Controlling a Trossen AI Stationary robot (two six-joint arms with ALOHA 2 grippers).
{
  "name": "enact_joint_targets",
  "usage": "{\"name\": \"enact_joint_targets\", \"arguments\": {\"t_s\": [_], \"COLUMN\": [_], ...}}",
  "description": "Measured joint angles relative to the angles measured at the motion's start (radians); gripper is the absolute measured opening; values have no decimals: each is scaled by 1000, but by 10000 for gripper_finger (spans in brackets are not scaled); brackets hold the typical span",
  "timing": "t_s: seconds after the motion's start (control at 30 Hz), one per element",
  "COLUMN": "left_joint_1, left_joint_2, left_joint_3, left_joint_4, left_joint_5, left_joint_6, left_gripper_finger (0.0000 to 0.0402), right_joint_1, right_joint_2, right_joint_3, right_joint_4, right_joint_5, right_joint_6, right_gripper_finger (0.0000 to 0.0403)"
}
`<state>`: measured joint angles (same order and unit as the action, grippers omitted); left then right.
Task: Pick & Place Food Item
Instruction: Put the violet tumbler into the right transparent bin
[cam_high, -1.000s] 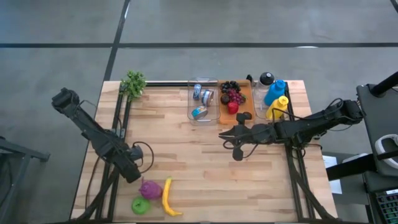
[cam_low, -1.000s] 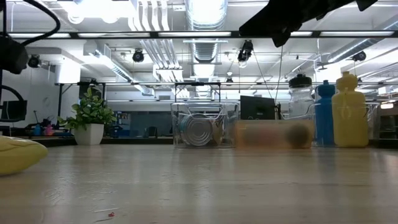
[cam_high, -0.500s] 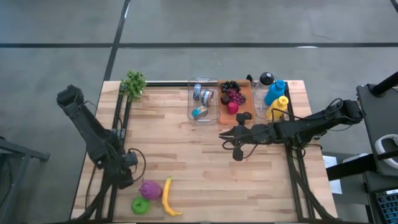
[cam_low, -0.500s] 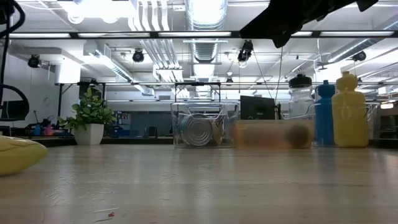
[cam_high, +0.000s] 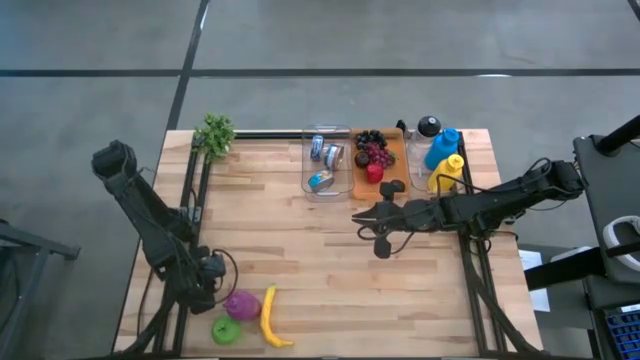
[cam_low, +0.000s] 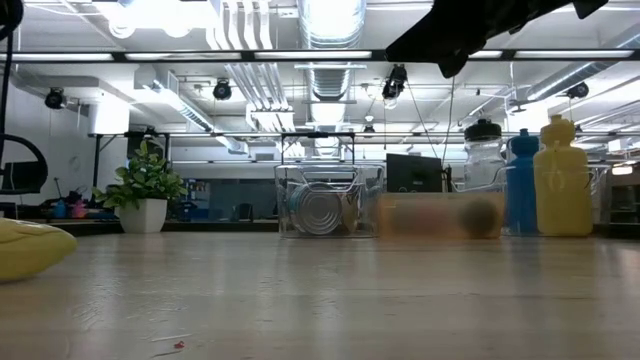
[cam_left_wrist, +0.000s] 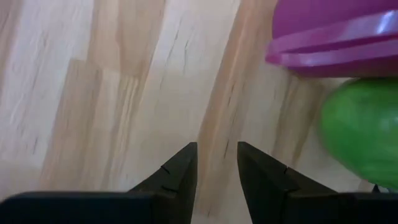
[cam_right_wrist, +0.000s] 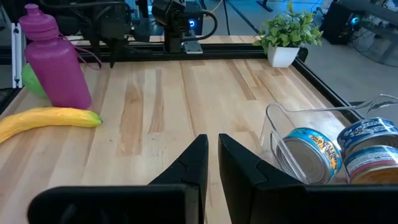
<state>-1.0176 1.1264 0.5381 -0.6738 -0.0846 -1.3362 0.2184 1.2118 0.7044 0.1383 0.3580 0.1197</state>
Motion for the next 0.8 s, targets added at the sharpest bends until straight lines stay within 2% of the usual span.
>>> {"name": "enact_joint_targets", "arguments": {"t_s": [0.23, 0.53, 0.8], "left_joint_1": [0, 0, 0], "left_joint_2": [9, 9, 9], "left_joint_3": [0, -1, -3], "left_joint_4": [81, 276, 336], "left_joint_5": [-46, -124, -196], "left_joint_6": [128, 357, 421], "left_gripper_finger": [118, 118, 118], "right_joint_1": [0, 0, -1], "right_joint_2": [0, 0, 0], "right_joint_3": [0, 0, 0], "right_joint_4": [1, 2, 2], "right_joint_5": [0, 1, 1], "right_joint_6": [9, 11, 45], "right_gripper_finger": [34, 34, 34]}}
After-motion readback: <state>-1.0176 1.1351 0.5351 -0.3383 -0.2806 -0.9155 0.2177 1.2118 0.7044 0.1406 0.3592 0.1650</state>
